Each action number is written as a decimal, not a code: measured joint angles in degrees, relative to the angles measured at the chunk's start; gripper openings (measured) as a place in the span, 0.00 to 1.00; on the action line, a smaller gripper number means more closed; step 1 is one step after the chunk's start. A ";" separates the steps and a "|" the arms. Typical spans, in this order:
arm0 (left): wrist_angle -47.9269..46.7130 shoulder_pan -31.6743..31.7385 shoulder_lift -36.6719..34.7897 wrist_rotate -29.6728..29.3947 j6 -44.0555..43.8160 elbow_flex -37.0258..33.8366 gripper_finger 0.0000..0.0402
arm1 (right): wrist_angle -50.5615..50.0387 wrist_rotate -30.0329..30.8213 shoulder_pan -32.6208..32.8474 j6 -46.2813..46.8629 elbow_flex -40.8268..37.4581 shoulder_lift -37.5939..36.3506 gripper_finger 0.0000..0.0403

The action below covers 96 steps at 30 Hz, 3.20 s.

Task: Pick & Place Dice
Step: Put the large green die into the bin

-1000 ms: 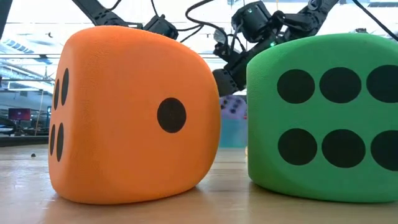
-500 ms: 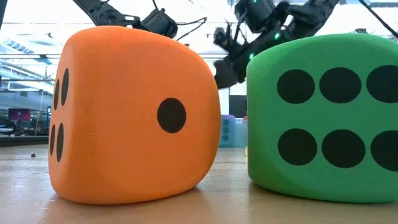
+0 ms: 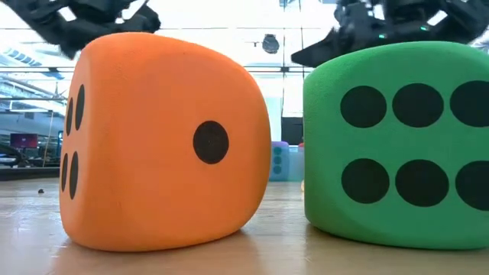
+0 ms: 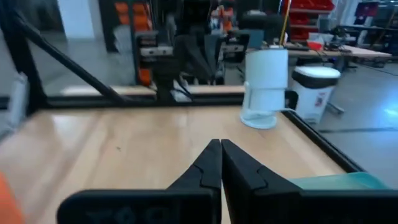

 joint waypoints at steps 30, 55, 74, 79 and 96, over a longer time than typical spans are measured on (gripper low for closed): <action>-19.17 -0.75 -22.01 -0.44 3.45 -5.79 0.00 | 10.24 -1.87 2.25 -0.43 -13.24 -10.38 0.00; -20.88 -0.75 -21.05 -0.88 0.50 -5.79 0.04 | 8.41 -2.93 2.27 -4.65 -13.24 -10.36 0.00; -21.04 -0.75 -21.20 -2.50 -0.98 -5.78 0.03 | 0.25 8.44 15.10 2.93 -3.88 -7.97 0.00; -21.25 -0.75 -21.20 -2.50 -1.17 -5.79 0.01 | -0.47 27.03 28.49 3.13 -0.35 -3.09 0.00; -21.08 -0.75 -21.20 -2.56 -1.16 -5.78 0.03 | -9.85 21.56 48.19 19.63 14.44 22.13 0.00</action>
